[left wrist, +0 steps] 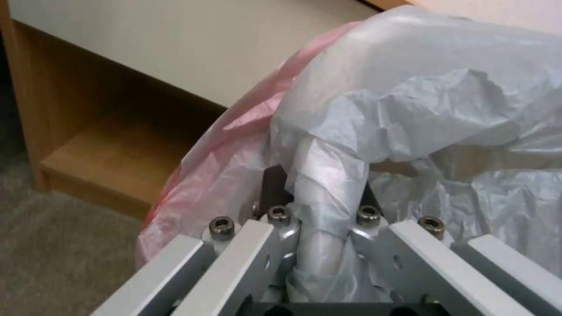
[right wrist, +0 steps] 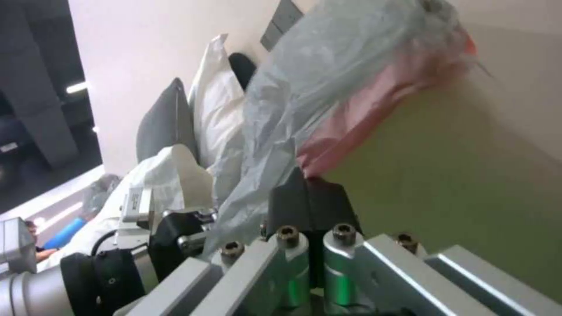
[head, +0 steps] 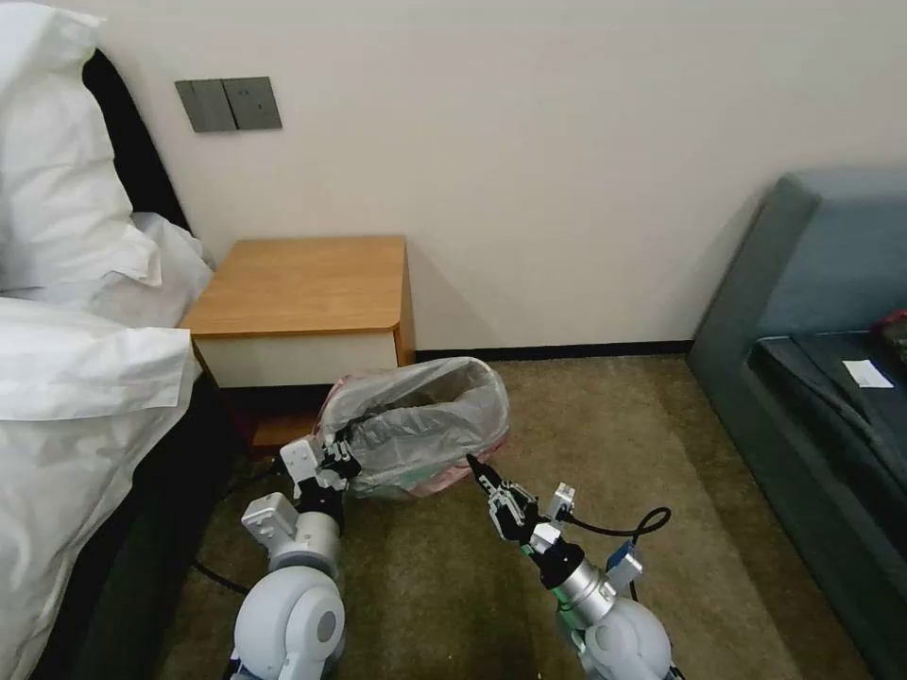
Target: Pick up the garbage bag from the table and place it over the trash can.
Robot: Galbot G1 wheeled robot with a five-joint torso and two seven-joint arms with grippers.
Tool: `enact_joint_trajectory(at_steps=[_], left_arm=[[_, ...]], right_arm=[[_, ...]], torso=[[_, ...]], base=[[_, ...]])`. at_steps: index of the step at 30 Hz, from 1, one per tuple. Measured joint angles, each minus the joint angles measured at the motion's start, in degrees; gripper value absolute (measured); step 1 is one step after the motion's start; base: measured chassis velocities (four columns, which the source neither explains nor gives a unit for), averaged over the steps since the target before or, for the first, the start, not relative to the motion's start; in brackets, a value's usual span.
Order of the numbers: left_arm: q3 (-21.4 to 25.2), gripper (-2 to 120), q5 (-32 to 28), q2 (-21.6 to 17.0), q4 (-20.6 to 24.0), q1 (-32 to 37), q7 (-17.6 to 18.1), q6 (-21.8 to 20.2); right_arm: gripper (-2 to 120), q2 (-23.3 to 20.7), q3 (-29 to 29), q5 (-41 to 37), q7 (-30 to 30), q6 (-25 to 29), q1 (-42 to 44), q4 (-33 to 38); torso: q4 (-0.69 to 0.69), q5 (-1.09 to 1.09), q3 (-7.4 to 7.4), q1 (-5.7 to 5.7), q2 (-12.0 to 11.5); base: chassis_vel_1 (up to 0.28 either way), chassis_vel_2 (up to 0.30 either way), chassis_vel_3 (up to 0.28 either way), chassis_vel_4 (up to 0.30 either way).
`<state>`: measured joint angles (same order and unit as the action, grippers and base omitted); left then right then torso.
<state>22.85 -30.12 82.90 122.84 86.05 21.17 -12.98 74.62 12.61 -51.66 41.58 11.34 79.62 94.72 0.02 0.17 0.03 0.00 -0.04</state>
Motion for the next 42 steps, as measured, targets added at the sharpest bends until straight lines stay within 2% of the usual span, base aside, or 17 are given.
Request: enact_joint_trajectory(at_steps=[7,20,28,35,41,42], left_arm=[[-0.08,4,-3.18,0.26,1.90,0.30,0.63,-1.28],[0.10,4,-13.27,0.81,9.03,2.73,2.55,-7.07],[0.01,4,-15.84,0.93,11.67,3.64,2.97,-9.09],[0.56,4,-13.91,0.28,9.83,2.87,3.03,-8.99],[0.78,4,-10.41,-1.11,5.98,1.05,3.22,-7.95],[0.78,4,-10.41,-1.11,5.98,1.05,3.22,-7.95]], right_arm=[[0,0.04,0.46,1.73,-0.65,0.66,-0.39,-1.17],[0,0.28,1.40,4.05,-1.12,2.11,-2.42,-5.56],[0,-0.20,1.87,4.84,-1.65,2.70,-3.39,-7.46],[1,-0.44,2.29,6.21,-1.41,3.15,-2.55,-7.66],[25,-0.94,4.19,10.54,-0.03,5.66,0.56,-5.62],[25,-0.94,4.19,10.54,-0.03,5.66,0.56,-5.62]], torso=[[0.00,-0.01,0.00,0.00,0.00],[0.01,0.00,0.00,0.00,0.00],[0.00,0.00,0.00,0.00,0.00],[0.00,-0.01,0.00,0.00,0.00],[0.00,0.00,0.00,0.00,0.00],[0.00,0.00,0.00,0.00,0.00]], base=[[0.000,0.000,0.000,0.000],[0.000,0.000,0.000,0.000],[0.000,0.000,0.000,0.000],[0.000,0.000,0.000,0.000],[0.000,0.000,0.000,0.000],[0.000,0.000,0.000,0.000]])
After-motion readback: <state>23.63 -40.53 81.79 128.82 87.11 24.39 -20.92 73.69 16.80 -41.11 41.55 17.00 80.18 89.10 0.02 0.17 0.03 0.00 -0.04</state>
